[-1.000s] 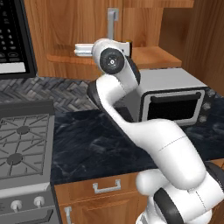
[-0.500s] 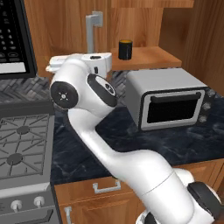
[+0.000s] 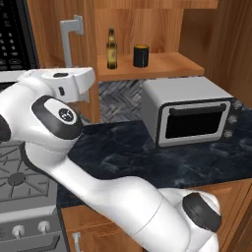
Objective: Open the cabinet directly in front. Then move the beer and the mug to the dining counter with the jar on it.
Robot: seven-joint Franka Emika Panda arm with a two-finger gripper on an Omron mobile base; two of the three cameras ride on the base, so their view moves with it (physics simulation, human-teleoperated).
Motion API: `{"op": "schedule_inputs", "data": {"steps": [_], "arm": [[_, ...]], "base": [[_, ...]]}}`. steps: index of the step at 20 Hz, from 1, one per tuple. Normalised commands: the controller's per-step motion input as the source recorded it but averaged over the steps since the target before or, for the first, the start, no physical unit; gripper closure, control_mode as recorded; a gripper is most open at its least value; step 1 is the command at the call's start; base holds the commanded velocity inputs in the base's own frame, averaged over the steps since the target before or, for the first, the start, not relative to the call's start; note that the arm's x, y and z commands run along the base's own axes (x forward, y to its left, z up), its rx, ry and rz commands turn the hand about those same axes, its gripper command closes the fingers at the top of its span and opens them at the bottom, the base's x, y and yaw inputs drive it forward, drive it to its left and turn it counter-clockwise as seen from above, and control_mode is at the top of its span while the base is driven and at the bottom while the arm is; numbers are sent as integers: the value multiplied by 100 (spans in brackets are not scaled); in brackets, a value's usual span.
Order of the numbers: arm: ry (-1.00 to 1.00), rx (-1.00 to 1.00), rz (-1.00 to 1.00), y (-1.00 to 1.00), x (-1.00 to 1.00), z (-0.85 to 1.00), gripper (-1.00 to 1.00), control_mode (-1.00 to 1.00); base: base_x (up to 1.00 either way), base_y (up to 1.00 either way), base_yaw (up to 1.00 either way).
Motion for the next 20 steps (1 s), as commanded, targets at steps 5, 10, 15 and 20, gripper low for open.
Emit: {"op": "schedule_inputs", "data": {"steps": [5,10,15,20], "arm": [[1,-1,2,-2,-96,-72,-100,-100],[0,3,5,-41,-92,-19,-100,-100],[-1,19,33,-100,-10,10,-100,-100],[-1,15,41,-100,0,8,-100,-100]], "base": [[0,0,0],[0,0,0],[0,0,0],[0,0,0]]}}
